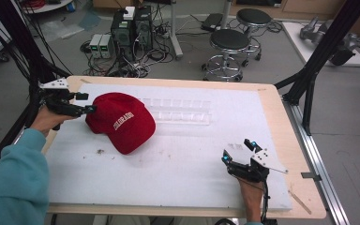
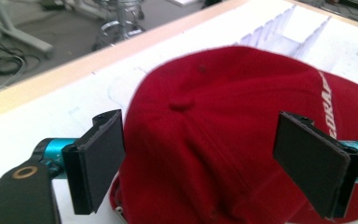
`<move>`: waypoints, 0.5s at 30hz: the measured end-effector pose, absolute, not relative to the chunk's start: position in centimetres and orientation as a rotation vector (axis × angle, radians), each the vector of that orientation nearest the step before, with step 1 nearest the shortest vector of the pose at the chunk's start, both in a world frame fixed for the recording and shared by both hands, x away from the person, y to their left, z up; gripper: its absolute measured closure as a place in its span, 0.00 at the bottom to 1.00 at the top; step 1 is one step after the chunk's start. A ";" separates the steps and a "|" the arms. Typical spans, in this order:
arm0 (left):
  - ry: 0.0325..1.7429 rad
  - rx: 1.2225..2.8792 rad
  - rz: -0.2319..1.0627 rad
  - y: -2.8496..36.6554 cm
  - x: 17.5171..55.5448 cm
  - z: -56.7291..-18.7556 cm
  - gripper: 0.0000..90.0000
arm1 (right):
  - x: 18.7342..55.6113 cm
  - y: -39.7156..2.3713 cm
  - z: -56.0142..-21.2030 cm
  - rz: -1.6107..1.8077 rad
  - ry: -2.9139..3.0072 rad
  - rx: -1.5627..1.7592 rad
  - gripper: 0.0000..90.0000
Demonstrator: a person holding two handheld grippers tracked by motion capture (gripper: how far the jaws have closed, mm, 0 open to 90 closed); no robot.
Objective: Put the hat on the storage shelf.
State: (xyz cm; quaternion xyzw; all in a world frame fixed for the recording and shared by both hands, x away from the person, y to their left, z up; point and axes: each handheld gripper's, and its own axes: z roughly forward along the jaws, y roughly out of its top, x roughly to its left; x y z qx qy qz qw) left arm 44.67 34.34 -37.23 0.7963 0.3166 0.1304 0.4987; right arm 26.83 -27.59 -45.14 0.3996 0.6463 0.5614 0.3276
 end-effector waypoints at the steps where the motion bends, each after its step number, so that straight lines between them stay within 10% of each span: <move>1: 0.746 1.944 0.306 34.3 44.8 -37.4 0.26 | 26.8 -27.6 -45.1 1.468 1.692 1.044 0.08; 15: 0.803 1.969 0.190 34.2 46.1 -39.6 0.27 | 26.8 -27.6 -45.1 1.466 1.694 1.051 0.08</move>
